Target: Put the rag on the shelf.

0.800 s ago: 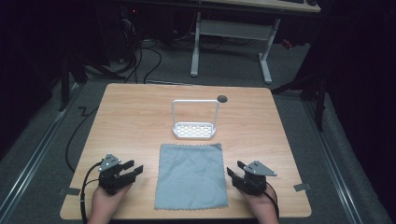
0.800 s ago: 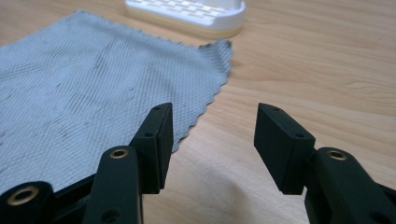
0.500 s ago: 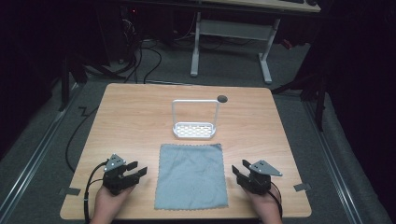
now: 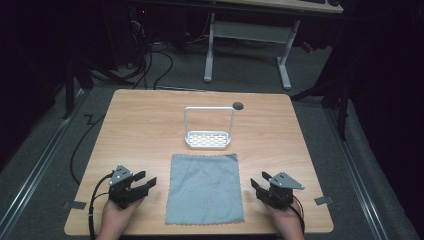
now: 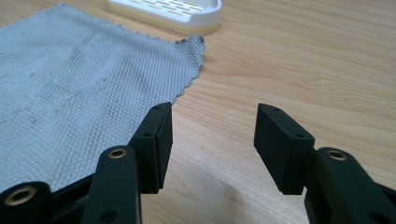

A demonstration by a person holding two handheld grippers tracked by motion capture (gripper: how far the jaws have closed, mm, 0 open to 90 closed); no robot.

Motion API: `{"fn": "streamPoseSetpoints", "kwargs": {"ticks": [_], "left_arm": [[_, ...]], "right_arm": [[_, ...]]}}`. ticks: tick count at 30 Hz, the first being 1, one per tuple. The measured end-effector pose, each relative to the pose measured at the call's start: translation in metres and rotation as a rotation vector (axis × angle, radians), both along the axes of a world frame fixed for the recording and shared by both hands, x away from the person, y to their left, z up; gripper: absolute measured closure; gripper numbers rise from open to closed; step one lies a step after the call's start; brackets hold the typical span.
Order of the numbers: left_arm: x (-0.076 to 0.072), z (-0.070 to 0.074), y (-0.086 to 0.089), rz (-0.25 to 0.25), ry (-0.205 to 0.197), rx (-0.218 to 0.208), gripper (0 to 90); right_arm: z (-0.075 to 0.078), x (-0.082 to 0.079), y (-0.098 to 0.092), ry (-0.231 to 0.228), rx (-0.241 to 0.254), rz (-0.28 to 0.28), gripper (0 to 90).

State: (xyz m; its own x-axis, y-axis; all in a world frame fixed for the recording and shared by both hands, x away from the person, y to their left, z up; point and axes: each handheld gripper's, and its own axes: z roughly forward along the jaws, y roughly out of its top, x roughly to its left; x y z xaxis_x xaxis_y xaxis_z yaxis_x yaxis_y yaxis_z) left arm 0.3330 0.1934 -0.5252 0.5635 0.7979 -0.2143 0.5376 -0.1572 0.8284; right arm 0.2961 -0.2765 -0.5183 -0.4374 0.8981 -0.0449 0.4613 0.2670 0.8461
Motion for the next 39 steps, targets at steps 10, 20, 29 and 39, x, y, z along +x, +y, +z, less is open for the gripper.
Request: {"fn": "streamPoseSetpoints", "kwargs": {"ticks": [10,20,29,39], "left_arm": [[0.029,0.009,-0.027,-0.016,0.01,0.025,45.9],[0.066,0.004,-0.063,-0.032,0.031,0.109,49.8],[0.088,-0.002,-0.08,-0.025,0.069,0.16,58.0],[0.091,-0.008,-0.085,0.011,0.063,0.177,63.9]], "right_arm": [[0.003,-0.002,0.007,-0.006,-0.005,0.031,39.7],[0.003,-0.002,0.011,0.023,0.02,0.057,37.0],[0.018,0.015,0.025,0.031,0.07,0.088,41.6],[0.016,0.068,0.045,0.095,0.03,0.061,46.3]]}}
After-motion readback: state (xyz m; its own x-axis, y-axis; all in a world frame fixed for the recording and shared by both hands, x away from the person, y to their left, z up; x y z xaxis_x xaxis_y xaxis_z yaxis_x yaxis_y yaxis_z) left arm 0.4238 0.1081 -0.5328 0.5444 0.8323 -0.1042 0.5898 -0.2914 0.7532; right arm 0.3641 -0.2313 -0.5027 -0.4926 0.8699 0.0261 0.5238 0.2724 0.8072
